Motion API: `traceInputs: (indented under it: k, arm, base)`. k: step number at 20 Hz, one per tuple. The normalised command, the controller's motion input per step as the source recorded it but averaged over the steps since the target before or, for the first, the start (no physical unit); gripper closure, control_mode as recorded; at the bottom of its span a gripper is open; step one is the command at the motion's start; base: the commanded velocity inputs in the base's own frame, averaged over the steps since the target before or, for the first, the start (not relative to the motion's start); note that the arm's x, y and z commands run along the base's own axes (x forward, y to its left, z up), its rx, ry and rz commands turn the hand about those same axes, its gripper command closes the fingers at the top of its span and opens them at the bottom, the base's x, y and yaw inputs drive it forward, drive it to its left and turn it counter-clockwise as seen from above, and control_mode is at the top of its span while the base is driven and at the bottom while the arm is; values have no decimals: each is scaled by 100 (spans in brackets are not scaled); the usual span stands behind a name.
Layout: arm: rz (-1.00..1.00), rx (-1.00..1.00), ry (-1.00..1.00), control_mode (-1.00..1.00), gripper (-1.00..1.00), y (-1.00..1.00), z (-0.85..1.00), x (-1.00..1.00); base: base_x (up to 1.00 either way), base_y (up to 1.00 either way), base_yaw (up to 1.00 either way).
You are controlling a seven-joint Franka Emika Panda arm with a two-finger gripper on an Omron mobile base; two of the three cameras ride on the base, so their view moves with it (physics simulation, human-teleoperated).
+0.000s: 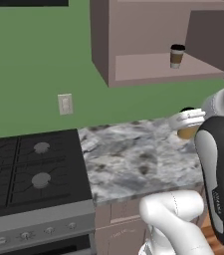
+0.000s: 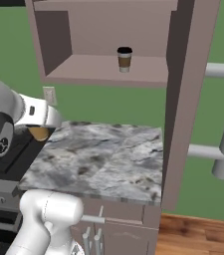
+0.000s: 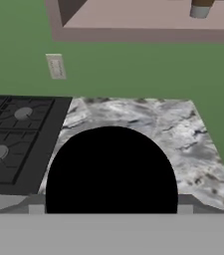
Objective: Sort all alcoholic drinks to one cabinet, and non-alcoholic drinks to the other.
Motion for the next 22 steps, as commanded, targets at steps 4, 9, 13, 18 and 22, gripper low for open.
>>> traceInputs:
  k: [4,9,13,18,22]
  arm:
    - [-4,-1,-5,-100,100,0,20,-7]
    - [-4,-3,-3,-100,100,-5,19,-2]
    - [-3,-3,-1,-100,100,-10,19,0]
    - [-1,-2,-3,-100,100,-13,16,0]
    - [0,-1,-4,-100,100,-11,14,0]
  base:
    - [0,0,0]
    - [0,0,0]
    - [0,0,0]
    - [0,0,0]
    - [0,0,0]
